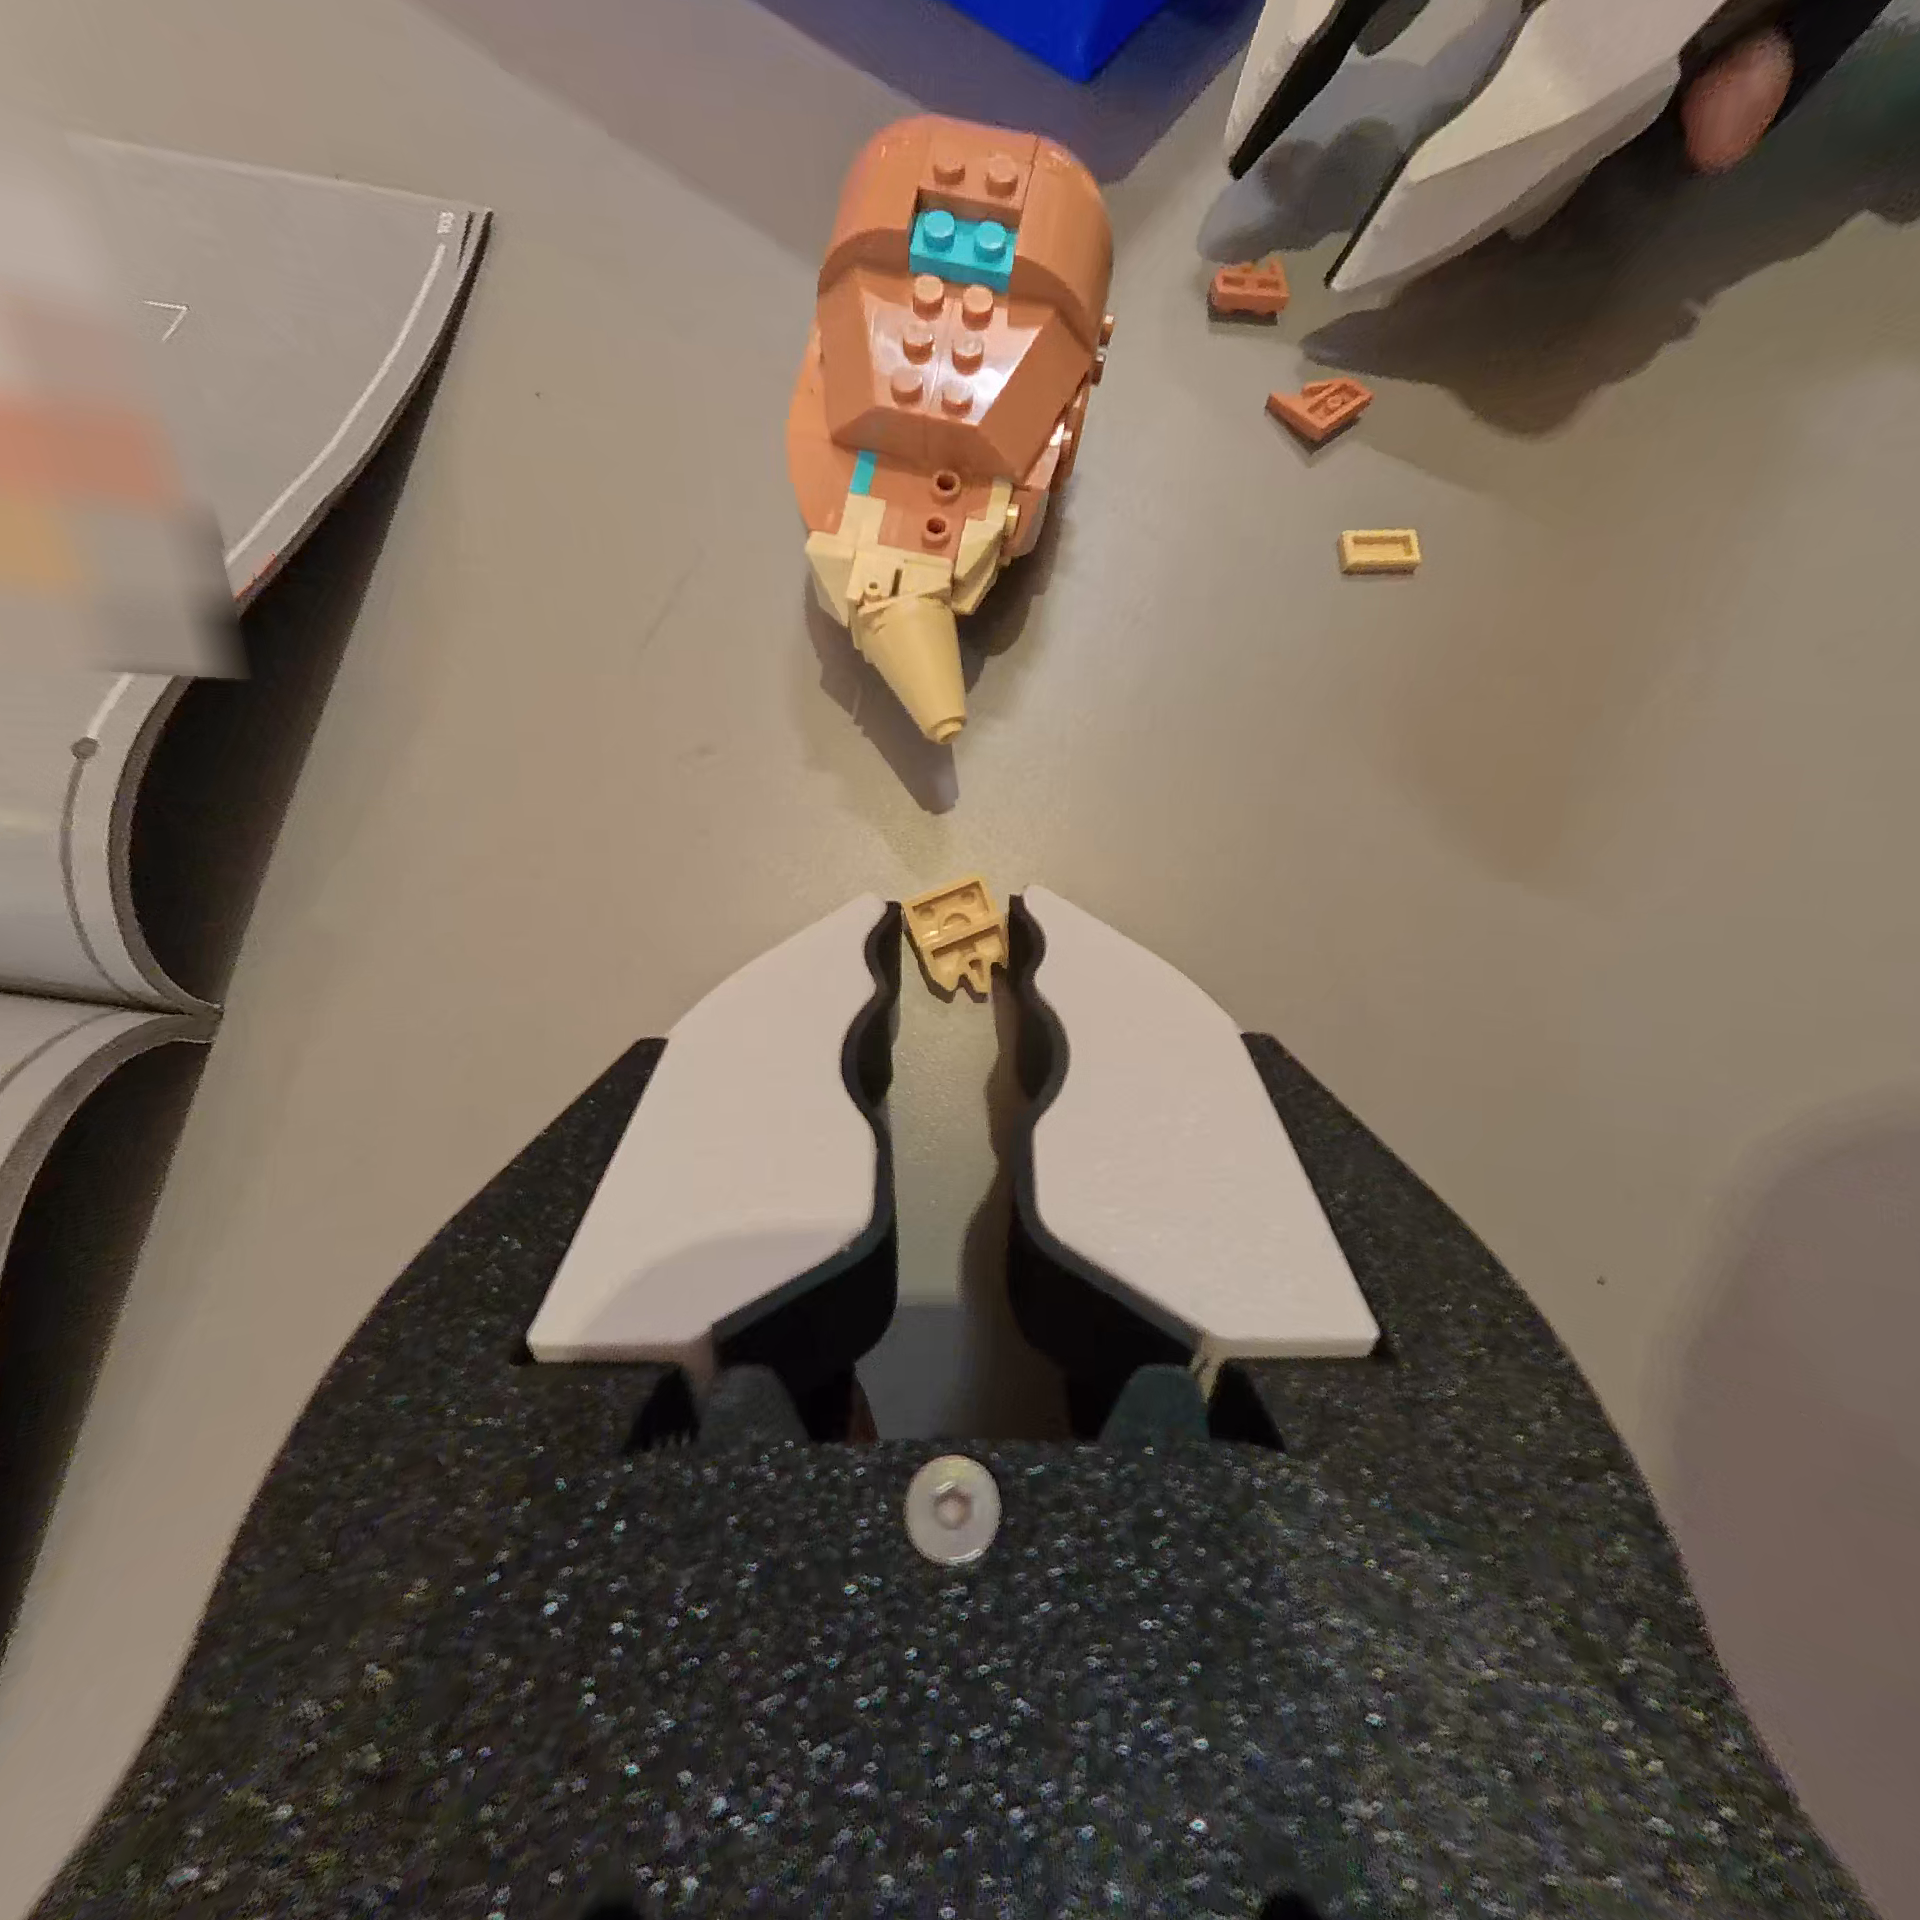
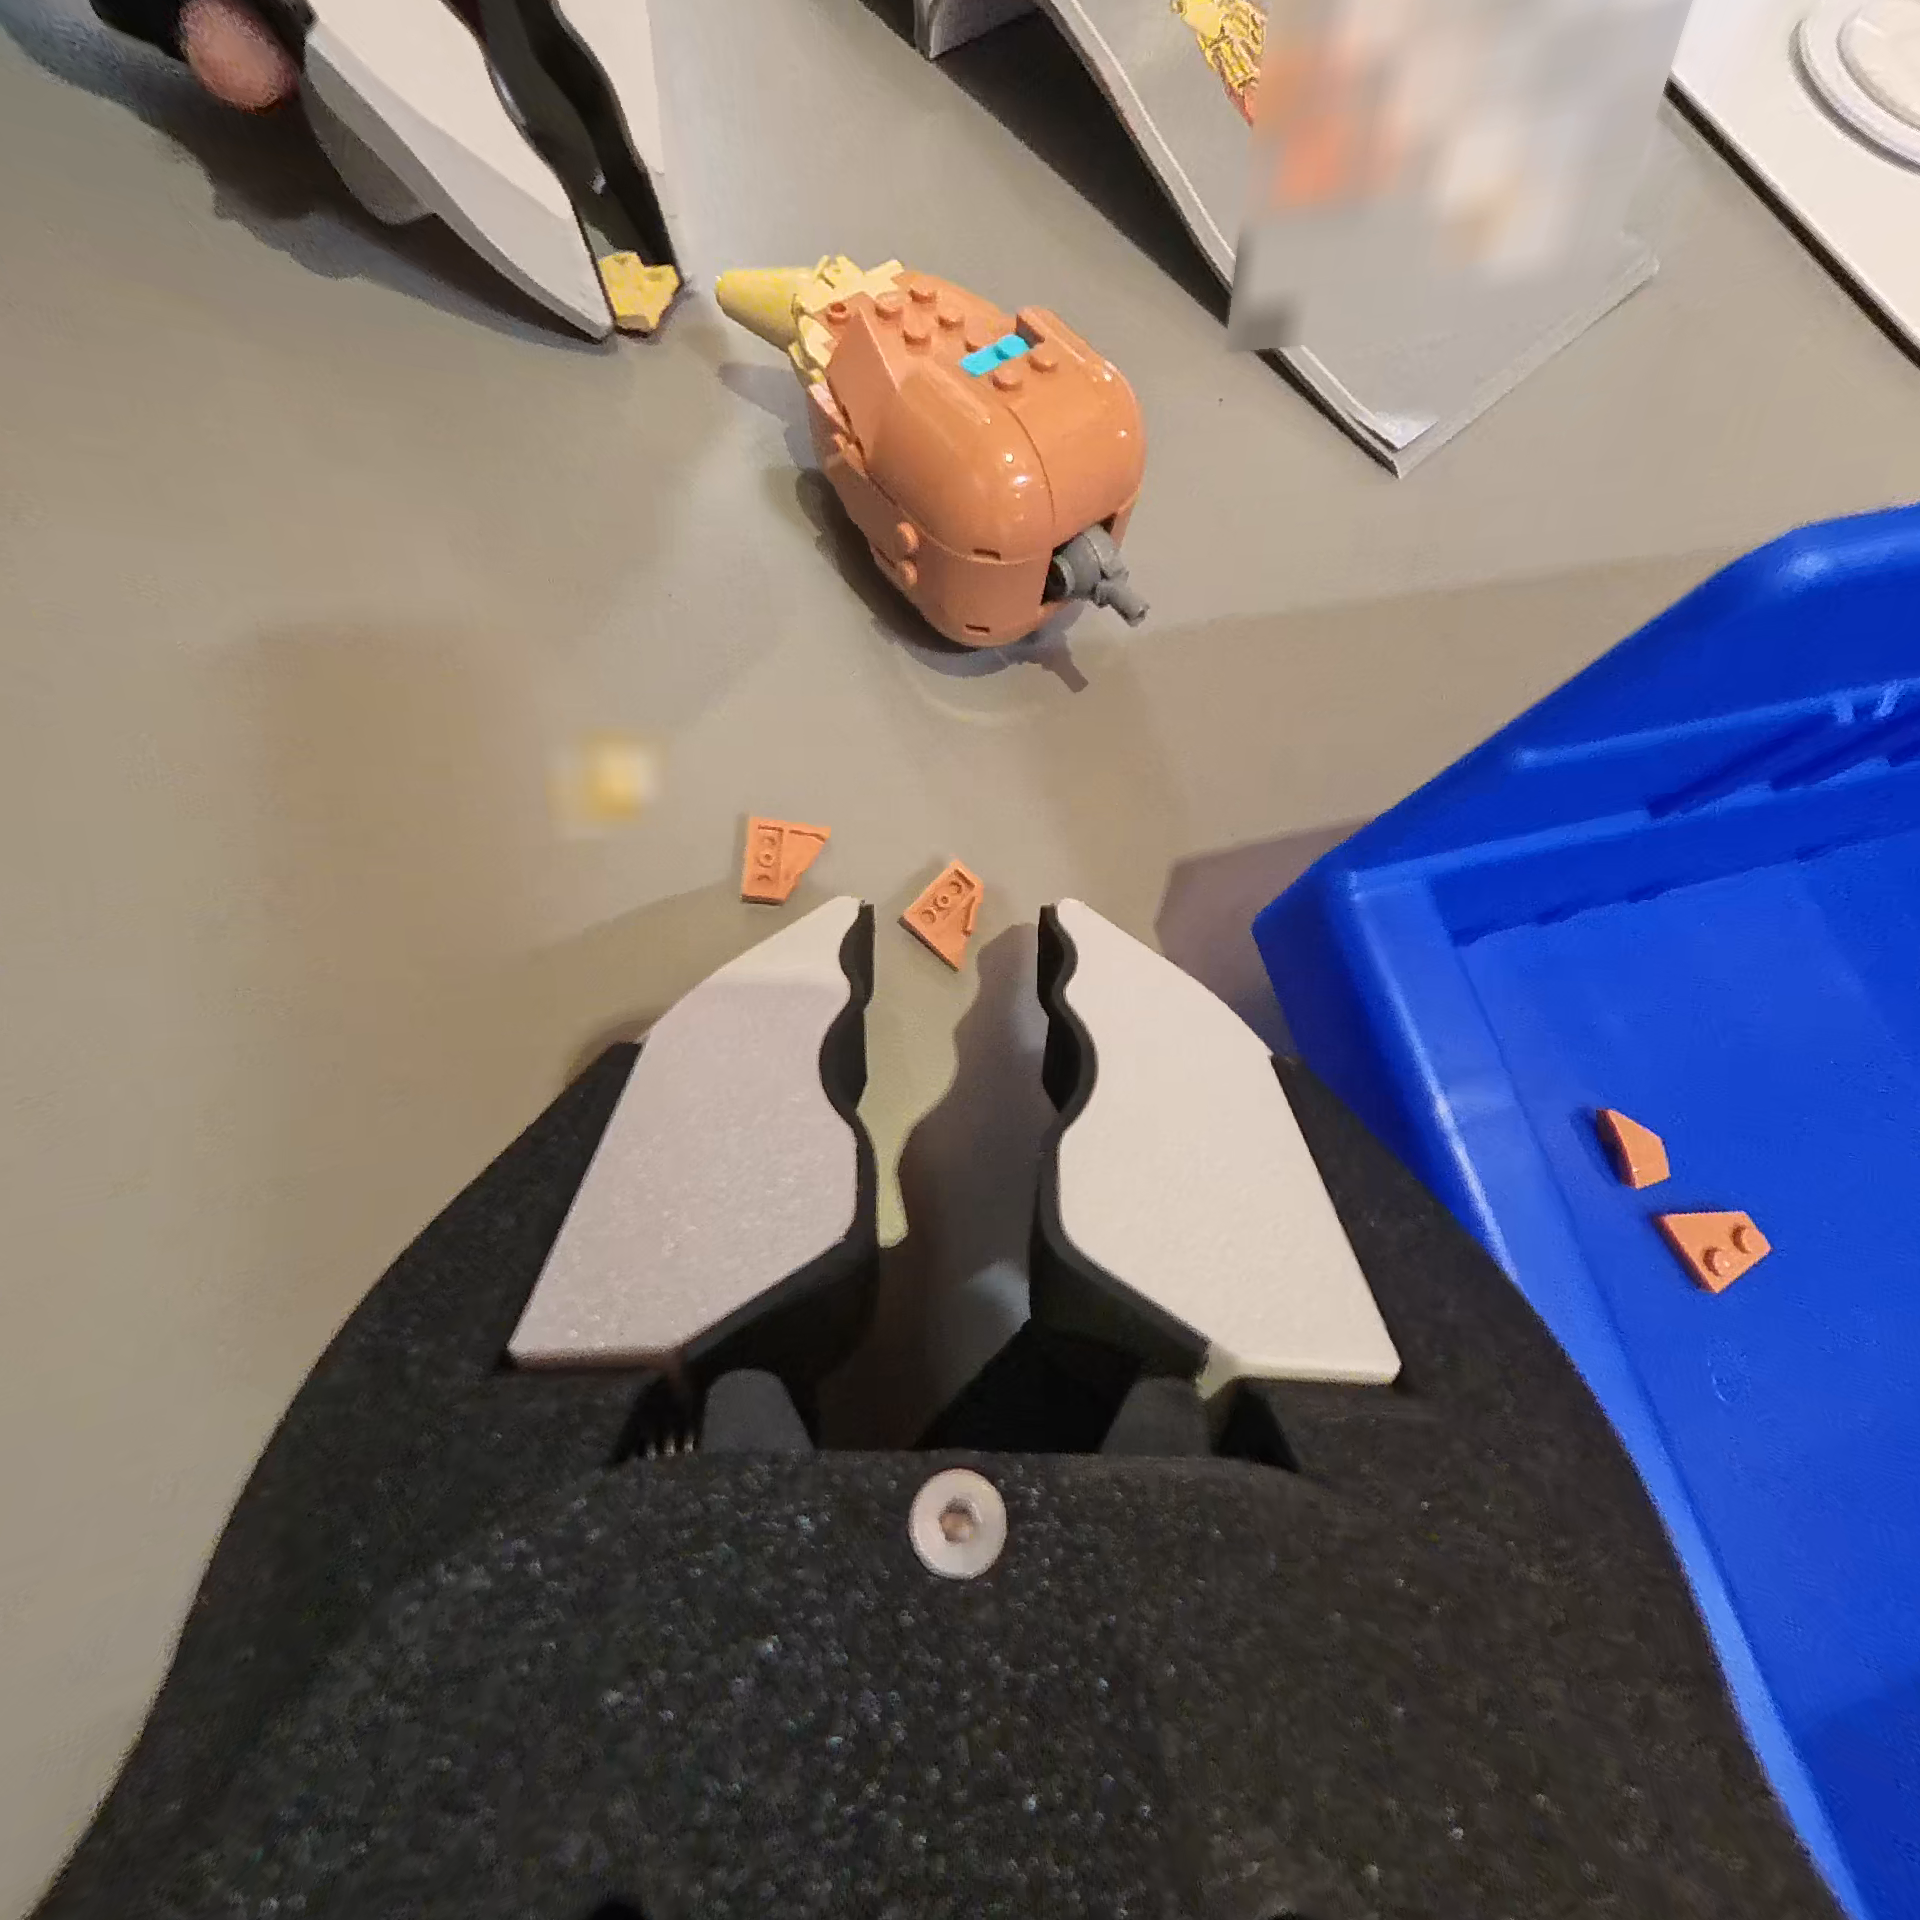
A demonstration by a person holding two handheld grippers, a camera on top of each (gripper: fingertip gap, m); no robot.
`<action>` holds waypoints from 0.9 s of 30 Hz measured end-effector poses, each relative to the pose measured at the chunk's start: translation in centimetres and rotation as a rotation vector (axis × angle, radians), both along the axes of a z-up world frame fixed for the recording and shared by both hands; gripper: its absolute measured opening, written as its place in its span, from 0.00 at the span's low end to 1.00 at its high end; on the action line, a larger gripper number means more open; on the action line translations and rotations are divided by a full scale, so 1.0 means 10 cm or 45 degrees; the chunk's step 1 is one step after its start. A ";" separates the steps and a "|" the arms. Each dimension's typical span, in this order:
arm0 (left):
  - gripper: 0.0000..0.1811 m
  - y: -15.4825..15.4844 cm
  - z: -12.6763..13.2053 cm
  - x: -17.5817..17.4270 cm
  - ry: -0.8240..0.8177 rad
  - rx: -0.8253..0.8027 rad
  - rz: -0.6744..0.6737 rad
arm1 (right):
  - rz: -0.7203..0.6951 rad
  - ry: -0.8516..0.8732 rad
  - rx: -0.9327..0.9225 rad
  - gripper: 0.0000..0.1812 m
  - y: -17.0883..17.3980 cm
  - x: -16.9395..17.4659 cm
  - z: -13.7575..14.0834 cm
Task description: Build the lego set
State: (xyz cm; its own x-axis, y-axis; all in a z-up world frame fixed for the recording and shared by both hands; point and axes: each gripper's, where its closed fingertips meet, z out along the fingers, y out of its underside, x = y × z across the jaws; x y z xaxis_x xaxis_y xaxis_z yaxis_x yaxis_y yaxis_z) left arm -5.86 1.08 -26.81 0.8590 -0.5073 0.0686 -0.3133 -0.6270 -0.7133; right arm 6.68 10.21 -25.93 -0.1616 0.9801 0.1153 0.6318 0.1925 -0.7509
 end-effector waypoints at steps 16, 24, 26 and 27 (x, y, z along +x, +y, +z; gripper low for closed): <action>0.11 0.16 0.03 -0.12 -0.070 0.011 -0.032 | 0.040 0.098 -0.114 0.18 -0.03 0.00 0.11; 0.11 0.12 0.04 -0.08 -0.077 0.026 -0.085 | 0.036 0.069 -0.077 0.19 -0.03 0.00 0.08; 0.12 0.12 0.05 -0.08 -0.075 0.041 -0.087 | 0.027 0.085 -0.072 0.19 -0.02 0.00 0.09; 0.12 0.12 0.06 -0.08 -0.073 0.055 -0.084 | 0.024 0.096 -0.074 0.19 -0.02 0.00 0.10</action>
